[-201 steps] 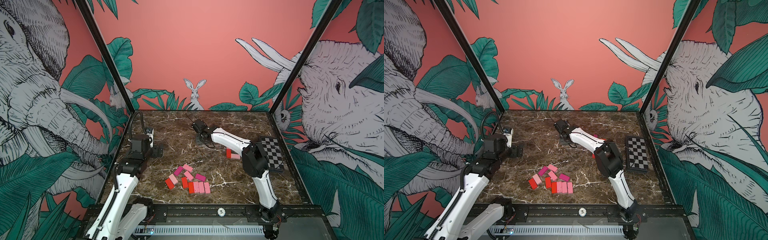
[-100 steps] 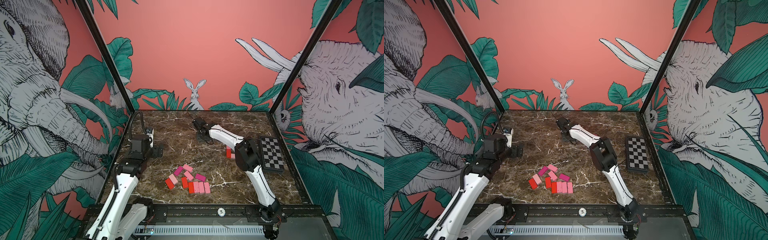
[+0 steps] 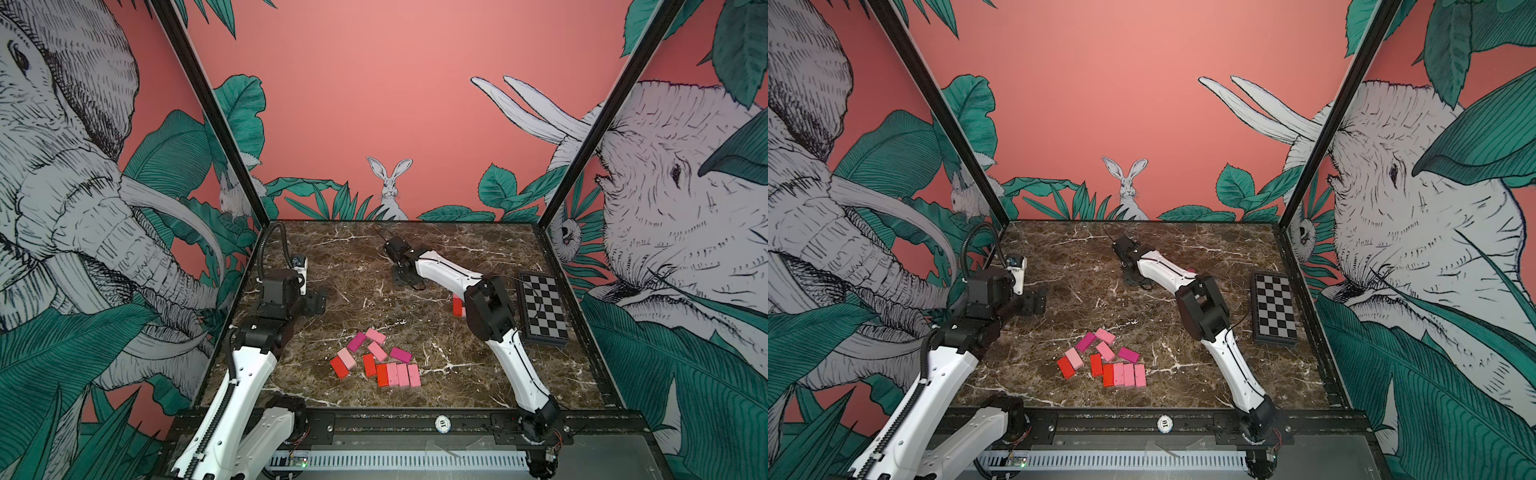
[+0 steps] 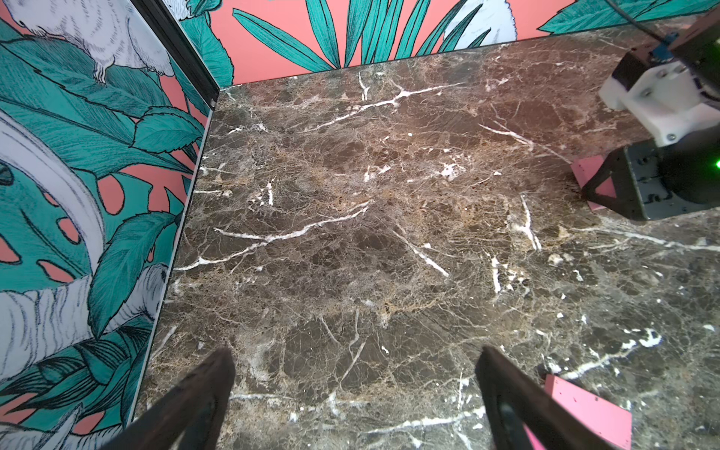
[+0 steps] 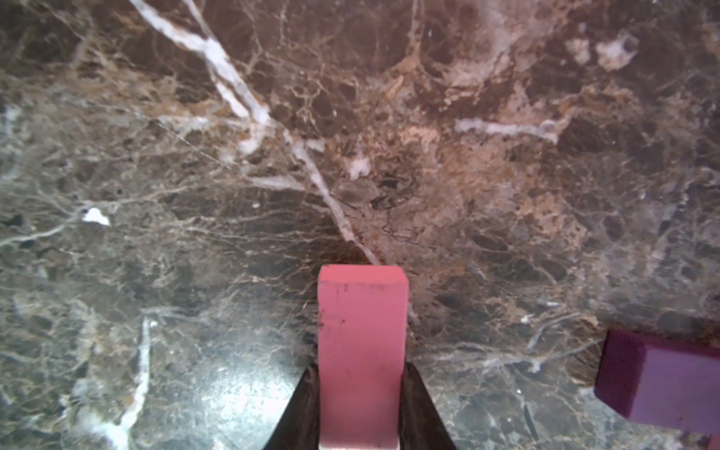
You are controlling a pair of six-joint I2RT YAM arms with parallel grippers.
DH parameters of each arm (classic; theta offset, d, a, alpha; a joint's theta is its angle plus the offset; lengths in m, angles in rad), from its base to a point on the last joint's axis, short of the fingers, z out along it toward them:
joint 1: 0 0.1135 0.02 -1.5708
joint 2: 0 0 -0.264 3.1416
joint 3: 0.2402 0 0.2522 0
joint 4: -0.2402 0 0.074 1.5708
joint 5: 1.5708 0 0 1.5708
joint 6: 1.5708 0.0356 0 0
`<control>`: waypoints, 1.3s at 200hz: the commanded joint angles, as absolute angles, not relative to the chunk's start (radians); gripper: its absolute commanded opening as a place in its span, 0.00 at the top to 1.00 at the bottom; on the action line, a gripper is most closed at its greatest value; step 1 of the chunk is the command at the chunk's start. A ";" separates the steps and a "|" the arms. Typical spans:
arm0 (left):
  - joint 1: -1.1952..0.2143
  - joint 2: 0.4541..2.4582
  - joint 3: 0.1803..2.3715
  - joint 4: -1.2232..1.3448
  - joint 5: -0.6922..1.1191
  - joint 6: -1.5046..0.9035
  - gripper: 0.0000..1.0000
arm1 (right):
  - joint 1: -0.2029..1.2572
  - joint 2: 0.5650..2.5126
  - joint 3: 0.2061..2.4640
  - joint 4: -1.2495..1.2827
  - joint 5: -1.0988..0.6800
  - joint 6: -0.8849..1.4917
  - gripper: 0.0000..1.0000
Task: Assemble the letter t with building blocks
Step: Place the building block at the center of the board.
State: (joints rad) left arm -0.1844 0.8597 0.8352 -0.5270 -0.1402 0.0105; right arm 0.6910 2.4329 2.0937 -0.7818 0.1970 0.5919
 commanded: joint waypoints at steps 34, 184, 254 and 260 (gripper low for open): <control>-0.184 0.847 0.842 -0.543 -0.130 0.006 0.01 | 0.686 2.439 2.086 -0.784 0.195 0.650 0.90; -0.184 0.840 0.834 -0.535 -0.128 0.014 0.01 | 0.687 2.114 1.839 -0.755 0.036 0.324 0.25; -0.184 0.834 0.834 -0.534 -0.174 0.022 0.01 | 0.729 1.772 1.472 -0.822 -0.195 -0.099 0.32; -0.184 0.832 0.835 -0.532 -0.178 0.023 0.01 | 0.742 1.752 1.440 -0.824 -0.192 -0.109 0.33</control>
State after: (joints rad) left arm -0.1844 0.8505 0.8352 -0.5270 -0.1482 0.0120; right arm 0.6991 1.8008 1.5452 -0.7773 -0.1104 0.0528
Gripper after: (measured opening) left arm 0.991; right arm 0.681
